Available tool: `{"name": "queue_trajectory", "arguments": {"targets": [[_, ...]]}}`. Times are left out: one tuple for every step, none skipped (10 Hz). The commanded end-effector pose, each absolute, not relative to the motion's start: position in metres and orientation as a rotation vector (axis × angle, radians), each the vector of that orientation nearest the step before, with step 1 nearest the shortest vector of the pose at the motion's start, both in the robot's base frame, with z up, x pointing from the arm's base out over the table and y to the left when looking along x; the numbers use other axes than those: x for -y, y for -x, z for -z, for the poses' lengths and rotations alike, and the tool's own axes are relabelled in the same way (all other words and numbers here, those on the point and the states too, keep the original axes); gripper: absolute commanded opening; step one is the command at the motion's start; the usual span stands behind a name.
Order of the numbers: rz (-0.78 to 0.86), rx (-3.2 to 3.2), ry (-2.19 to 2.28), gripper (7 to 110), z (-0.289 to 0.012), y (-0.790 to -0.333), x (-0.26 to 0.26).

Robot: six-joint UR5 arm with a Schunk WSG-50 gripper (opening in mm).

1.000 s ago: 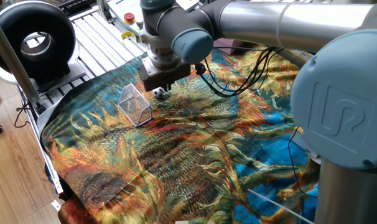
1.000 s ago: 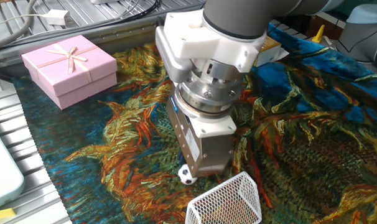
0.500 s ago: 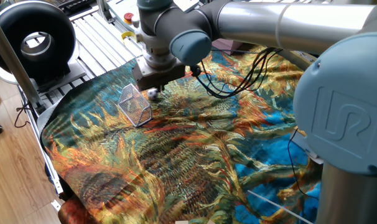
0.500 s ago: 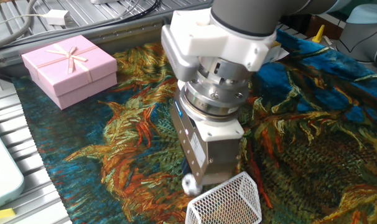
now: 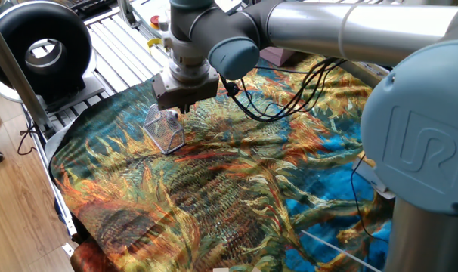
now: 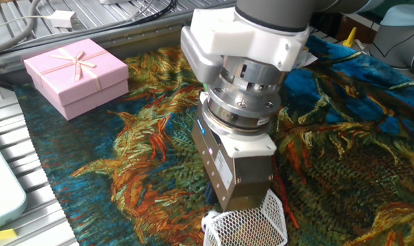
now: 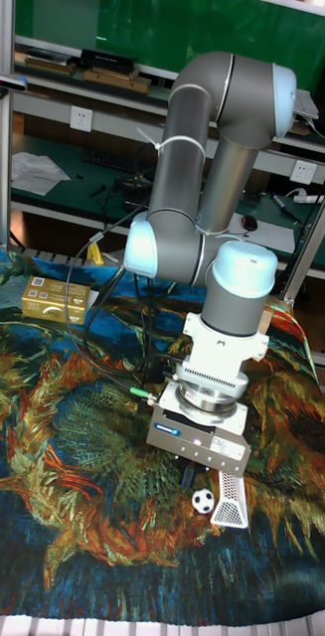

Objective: Push the soccer ball into the goal

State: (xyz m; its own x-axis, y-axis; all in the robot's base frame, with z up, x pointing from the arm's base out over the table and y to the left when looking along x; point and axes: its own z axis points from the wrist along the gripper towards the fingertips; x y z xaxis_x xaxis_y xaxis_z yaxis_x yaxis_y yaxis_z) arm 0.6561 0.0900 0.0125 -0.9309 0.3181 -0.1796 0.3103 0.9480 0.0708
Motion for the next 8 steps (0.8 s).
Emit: {"name": "queue_trajectory", "arguments": {"targets": [[-0.122, -2.907, -0.499, 7, -0.016, -0.658, -0.100], [-0.106, -2.907, -0.493, 7, -0.015, -0.659, -0.098], [-0.111, -2.905, -0.498, 7, -0.015, -0.660, -0.100], [-0.122, -2.900, -0.507, 7, -0.015, -0.662, -0.104], [-0.106, -2.897, -0.500, 7, -0.009, -0.667, -0.103], [-0.091, -2.891, -0.488, 7, -0.003, -0.673, -0.101], [-0.064, -2.888, -0.476, 7, 0.001, -0.678, -0.097], [-0.039, -2.886, -0.461, 7, 0.003, -0.683, -0.091]]}}
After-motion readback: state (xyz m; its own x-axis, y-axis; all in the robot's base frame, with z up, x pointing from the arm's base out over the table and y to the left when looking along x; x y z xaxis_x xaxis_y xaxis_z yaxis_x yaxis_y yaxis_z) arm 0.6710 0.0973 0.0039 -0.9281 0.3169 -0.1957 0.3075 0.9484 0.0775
